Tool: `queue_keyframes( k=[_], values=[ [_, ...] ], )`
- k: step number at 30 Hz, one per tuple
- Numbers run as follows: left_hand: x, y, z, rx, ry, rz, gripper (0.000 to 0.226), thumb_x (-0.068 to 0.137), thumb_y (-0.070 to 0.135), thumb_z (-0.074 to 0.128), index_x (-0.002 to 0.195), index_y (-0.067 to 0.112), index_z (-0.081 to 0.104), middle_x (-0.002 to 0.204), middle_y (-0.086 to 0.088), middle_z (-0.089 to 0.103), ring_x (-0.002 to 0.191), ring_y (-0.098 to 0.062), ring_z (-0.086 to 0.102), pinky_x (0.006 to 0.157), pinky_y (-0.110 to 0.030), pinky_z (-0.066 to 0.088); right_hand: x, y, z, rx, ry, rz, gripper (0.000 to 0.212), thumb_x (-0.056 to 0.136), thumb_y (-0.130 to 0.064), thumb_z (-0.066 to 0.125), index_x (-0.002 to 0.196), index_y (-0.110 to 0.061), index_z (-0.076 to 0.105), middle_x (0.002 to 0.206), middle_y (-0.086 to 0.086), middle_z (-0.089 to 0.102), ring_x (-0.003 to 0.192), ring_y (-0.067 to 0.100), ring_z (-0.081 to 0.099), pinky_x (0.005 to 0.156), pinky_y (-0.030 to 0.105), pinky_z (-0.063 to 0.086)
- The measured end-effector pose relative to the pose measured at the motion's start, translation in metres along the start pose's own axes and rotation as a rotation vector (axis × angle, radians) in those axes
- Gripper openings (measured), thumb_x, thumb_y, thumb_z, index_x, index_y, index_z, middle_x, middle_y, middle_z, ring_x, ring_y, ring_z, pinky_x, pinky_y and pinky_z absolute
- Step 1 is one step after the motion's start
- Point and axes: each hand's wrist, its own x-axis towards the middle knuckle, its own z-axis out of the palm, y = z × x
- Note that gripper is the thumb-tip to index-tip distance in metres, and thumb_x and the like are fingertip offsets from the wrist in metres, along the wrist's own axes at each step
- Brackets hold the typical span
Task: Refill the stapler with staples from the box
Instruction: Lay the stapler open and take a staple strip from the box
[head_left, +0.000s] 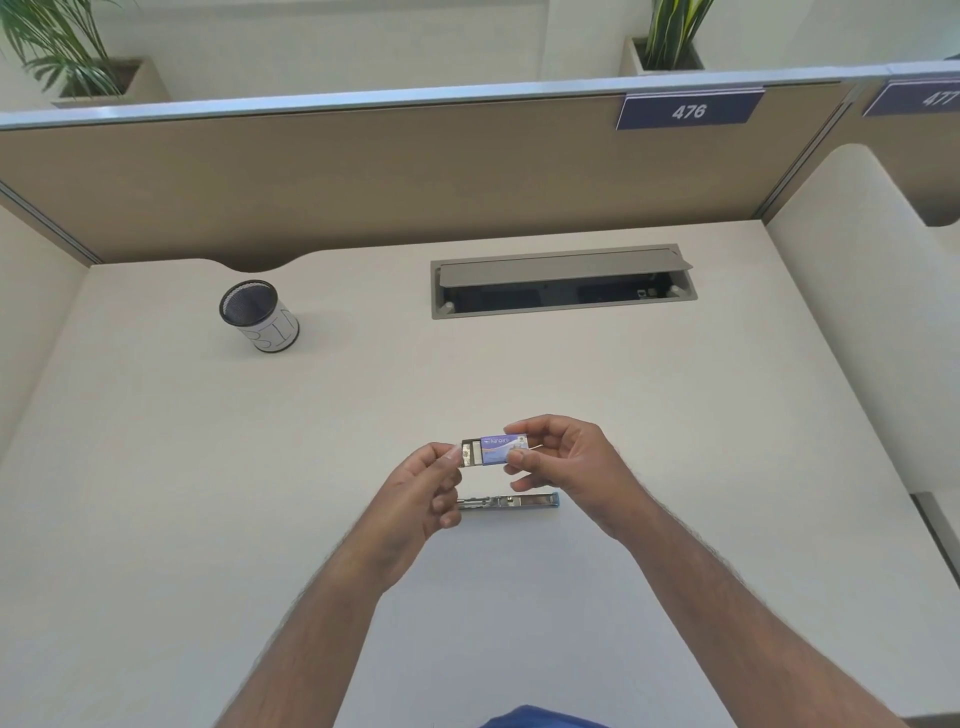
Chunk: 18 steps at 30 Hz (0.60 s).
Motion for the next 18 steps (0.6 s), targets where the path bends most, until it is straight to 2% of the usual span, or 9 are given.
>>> queue_keyframes(
  k=[3, 8, 14, 18],
  values=[
    [0.001, 0.001, 0.000, 0.069, 0.013, 0.025, 0.014, 0.109, 0.029, 0.060, 0.109, 0.015, 0.064, 0.076, 0.005, 0.035, 0.065, -0.017, 0.023, 0.057, -0.026, 0.035, 0.000, -0.001, 0.001, -0.006, 0.002, -0.004, 0.028, 0.094, 0.000, 0.079, 0.121, -0.003, 0.074, 0.100, 0.016, 0.077, 0.087, 0.027, 0.076, 0.079, 0.039, 0.067],
    [0.002, 0.003, 0.004, 0.200, 0.088, 0.057, 0.016, 0.109, 0.026, 0.059, 0.103, 0.011, 0.060, 0.066, 0.011, 0.038, 0.056, -0.011, 0.029, 0.059, -0.030, 0.034, -0.001, 0.000, 0.004, -0.014, -0.001, -0.011, 0.029, 0.091, 0.002, 0.082, 0.118, -0.002, 0.075, 0.099, 0.015, 0.077, 0.085, 0.027, 0.075, 0.078, 0.037, 0.067],
    [0.004, 0.000, 0.008, 0.238, 0.108, 0.062, 0.020, 0.108, 0.030, 0.060, 0.097, 0.014, 0.061, 0.070, 0.007, 0.039, 0.056, -0.011, 0.032, 0.058, -0.029, 0.038, -0.003, 0.004, 0.009, 0.018, -0.017, -0.004, 0.031, 0.088, 0.001, 0.084, 0.117, -0.001, 0.074, 0.100, 0.014, 0.078, 0.086, 0.029, 0.073, 0.085, 0.043, 0.066],
    [0.001, -0.001, 0.009, 0.156, 0.053, 0.039, 0.019, 0.107, 0.030, 0.064, 0.094, 0.017, 0.061, 0.072, 0.006, 0.039, 0.057, -0.012, 0.031, 0.058, -0.028, 0.036, -0.005, 0.009, 0.011, 0.027, -0.015, -0.012, 0.030, 0.088, 0.002, 0.084, 0.116, 0.000, 0.073, 0.111, 0.031, 0.075, 0.088, 0.031, 0.073, 0.088, 0.047, 0.066]
  ],
)
